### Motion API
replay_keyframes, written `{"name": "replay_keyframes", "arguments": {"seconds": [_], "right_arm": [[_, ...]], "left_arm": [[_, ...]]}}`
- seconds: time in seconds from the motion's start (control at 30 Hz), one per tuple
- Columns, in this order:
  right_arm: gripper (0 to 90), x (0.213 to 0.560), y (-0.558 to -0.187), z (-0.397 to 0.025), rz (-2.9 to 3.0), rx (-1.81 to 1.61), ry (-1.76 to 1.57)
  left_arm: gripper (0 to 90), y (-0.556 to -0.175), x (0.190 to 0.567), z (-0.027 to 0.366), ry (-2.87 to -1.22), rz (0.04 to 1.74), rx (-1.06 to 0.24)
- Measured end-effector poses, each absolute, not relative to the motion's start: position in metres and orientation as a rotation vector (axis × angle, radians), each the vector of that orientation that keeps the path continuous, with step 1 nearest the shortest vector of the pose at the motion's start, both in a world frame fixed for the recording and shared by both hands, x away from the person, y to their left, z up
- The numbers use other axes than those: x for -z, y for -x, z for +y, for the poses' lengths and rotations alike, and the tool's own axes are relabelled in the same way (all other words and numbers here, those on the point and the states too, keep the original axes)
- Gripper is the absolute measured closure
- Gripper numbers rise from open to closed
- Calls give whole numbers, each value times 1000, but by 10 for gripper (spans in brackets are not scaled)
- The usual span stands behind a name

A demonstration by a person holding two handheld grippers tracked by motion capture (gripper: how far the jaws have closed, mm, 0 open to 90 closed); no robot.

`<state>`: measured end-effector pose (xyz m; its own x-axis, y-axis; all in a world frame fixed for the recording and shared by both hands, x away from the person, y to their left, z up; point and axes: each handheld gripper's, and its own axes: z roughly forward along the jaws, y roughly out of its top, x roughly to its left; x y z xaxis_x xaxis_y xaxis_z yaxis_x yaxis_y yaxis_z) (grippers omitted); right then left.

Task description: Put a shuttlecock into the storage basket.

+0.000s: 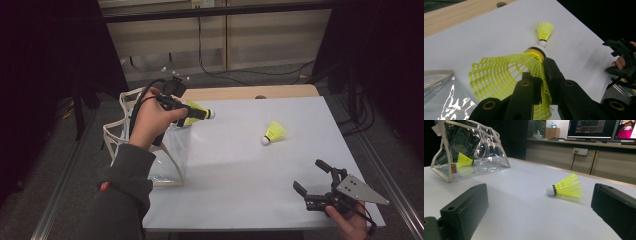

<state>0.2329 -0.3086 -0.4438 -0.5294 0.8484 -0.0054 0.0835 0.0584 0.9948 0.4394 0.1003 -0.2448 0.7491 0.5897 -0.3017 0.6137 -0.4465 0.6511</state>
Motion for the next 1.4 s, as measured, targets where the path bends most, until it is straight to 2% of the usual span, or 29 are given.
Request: {"name": "replay_keyframes", "arguments": {"seconds": [1.4], "right_arm": [[9, 444, -233, -309, 1701, -1534, -938]], "left_arm": [[858, -445, 228, 124, -2133, 968, -19]]}}
